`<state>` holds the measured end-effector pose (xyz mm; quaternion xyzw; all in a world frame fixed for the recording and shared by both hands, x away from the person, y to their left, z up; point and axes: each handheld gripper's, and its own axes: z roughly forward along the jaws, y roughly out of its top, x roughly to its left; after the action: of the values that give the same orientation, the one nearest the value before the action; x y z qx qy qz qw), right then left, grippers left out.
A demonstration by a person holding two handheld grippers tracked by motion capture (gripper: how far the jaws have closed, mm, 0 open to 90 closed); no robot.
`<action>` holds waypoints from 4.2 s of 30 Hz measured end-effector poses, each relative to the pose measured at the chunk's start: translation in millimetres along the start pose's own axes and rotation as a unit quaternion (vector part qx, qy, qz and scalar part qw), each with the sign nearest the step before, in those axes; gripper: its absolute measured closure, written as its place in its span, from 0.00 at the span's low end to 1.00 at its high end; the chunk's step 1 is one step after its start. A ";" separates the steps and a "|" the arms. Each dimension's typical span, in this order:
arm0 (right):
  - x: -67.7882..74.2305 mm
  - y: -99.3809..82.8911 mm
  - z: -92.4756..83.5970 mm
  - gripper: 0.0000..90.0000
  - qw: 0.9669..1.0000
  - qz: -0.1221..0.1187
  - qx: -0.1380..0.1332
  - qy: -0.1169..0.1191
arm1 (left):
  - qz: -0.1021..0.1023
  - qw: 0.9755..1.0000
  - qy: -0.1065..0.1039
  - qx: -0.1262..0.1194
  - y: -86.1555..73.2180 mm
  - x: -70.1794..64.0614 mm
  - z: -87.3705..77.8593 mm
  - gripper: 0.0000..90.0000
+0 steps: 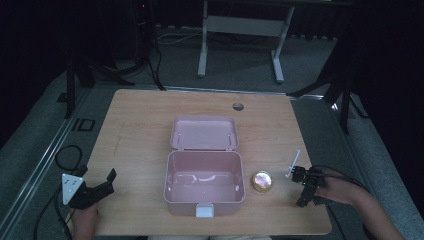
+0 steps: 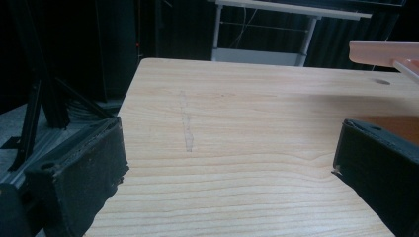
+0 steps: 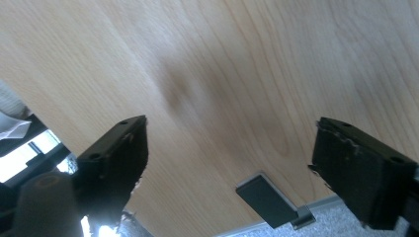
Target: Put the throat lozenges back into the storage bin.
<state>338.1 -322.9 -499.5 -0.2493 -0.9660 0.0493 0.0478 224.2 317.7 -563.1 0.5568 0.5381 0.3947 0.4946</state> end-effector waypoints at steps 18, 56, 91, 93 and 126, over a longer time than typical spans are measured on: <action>11.2 36.5 -4.7 0.17 0.998 -0.062 -0.010 -0.011 | -0.003 1.000 -0.007 0.000 0.0 0.4 -0.1 0.00; 29.2 121.6 1.6 0.21 0.988 -0.149 -0.010 -0.043 | -0.005 1.000 -0.015 0.002 0.1 1.3 -0.3 0.00; 53.8 94.8 -108.4 0.22 0.983 -0.177 0.001 -0.044 | -0.005 1.000 -0.015 0.003 0.1 1.1 -0.1 0.00; 55.4 95.0 -116.6 0.23 0.983 -0.177 0.000 -0.046 | -0.005 1.000 -0.014 0.003 0.1 1.0 -0.2 0.00; 111.3 173.9 -150.8 0.22 0.966 -0.254 -0.017 -0.053 | -0.007 1.000 -0.018 0.002 0.1 1.6 -0.3 0.00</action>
<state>341.7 -106.5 -363.2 0.0066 -0.9994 0.0327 0.0033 224.0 319.3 -563.1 0.5607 0.5338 0.3801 0.5061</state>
